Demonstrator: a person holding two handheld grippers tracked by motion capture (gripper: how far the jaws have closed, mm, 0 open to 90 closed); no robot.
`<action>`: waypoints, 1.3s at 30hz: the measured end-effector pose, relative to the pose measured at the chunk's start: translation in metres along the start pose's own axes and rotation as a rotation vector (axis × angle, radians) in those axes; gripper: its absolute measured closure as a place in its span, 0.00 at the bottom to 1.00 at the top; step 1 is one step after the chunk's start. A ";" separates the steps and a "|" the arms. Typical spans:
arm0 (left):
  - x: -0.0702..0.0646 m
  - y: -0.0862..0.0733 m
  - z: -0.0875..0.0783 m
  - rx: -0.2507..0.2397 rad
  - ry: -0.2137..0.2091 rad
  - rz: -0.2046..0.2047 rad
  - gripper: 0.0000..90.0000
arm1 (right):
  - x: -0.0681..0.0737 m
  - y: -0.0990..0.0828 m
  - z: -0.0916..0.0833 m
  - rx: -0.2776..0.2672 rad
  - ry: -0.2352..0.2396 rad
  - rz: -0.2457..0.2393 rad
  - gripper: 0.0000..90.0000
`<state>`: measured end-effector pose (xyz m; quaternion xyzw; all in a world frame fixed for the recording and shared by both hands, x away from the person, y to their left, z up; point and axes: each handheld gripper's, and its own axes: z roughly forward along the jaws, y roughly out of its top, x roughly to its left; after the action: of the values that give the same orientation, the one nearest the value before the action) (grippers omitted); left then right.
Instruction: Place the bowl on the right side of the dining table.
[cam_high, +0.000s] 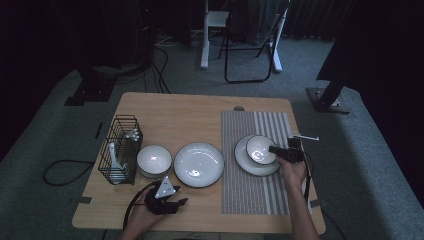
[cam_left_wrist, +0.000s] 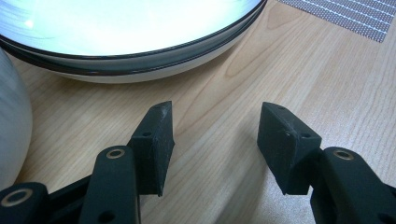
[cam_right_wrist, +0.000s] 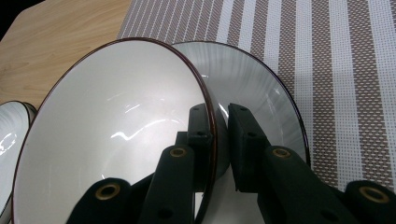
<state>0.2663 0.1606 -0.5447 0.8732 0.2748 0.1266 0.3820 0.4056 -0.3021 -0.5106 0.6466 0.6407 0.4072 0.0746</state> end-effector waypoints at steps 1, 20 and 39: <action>0.000 0.000 0.000 0.000 0.000 0.000 0.52 | 0.000 0.000 0.000 -0.001 0.002 0.005 0.89; 0.000 0.000 0.000 0.000 0.000 0.000 0.52 | 0.002 0.003 0.004 0.001 0.004 0.010 0.88; 0.000 0.000 0.000 0.000 0.000 -0.001 0.52 | 0.003 0.001 0.001 0.011 -0.009 0.000 0.88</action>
<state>0.2662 0.1606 -0.5447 0.8731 0.2753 0.1265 0.3820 0.4070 -0.2991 -0.5095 0.6488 0.6427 0.4007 0.0738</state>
